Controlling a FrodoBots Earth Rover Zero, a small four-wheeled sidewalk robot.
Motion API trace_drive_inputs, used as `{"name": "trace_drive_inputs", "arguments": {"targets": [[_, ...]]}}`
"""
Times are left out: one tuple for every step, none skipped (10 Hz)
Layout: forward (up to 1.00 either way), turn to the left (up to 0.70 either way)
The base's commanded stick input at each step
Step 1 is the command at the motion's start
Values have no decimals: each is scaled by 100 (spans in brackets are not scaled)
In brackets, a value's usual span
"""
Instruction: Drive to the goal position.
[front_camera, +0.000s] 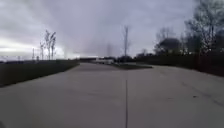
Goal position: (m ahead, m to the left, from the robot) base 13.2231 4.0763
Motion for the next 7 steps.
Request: {"name": "trace_drive_inputs", "arguments": {"targets": [[100,0],[100,0],[100,0],[100,0],[100,0],[100,0],[100,7]]}}
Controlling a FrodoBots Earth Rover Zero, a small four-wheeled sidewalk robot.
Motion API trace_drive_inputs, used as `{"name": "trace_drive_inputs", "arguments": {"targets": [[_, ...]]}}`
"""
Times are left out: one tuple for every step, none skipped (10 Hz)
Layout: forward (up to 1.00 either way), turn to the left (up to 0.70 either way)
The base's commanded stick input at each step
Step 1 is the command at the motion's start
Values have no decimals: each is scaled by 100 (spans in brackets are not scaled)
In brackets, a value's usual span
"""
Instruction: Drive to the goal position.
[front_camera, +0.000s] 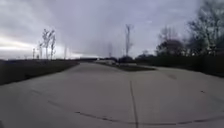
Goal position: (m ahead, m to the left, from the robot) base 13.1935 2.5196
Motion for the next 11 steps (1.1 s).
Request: {"name": "trace_drive_inputs", "arguments": {"targets": [[100,26],[100,37],[100,37],[100,32],[100,0],[100,0],[100,0],[100,0],[100,0],[100,0],[100,0]]}}
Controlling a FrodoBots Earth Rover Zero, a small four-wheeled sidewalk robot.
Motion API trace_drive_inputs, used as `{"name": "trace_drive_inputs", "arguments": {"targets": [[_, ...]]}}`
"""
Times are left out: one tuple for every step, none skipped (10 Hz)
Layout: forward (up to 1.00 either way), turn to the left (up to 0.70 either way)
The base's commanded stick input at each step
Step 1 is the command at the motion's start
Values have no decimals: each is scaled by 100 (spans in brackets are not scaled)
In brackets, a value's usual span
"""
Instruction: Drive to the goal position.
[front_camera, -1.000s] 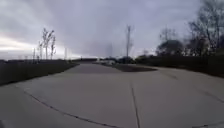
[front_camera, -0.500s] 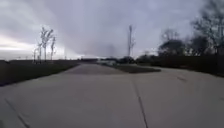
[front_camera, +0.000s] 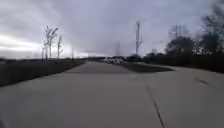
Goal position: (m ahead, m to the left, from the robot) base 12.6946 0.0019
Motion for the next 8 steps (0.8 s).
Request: {"name": "trace_drive_inputs", "arguments": {"targets": [[100,0],[100,0],[100,0],[100,0],[100,0],[100,0],[100,0],[100,0]]}}
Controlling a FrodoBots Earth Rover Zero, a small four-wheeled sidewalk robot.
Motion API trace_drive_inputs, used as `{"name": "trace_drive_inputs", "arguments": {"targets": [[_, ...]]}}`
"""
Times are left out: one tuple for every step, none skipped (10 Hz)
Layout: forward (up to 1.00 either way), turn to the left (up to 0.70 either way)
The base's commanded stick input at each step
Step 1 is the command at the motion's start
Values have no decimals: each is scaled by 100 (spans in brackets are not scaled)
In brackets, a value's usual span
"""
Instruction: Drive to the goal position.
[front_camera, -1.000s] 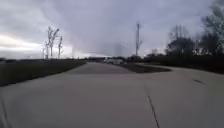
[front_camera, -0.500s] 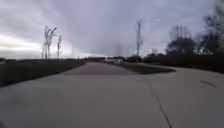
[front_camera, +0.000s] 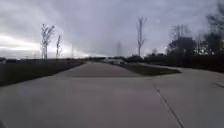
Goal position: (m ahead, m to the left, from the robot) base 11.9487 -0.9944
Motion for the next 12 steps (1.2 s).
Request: {"name": "trace_drive_inputs", "arguments": {"targets": [[100,2],[100,29],[100,9],[100,2],[100,-1],[100,0],[100,0],[100,0],[100,0],[100,0],[100,0],[100,0]]}}
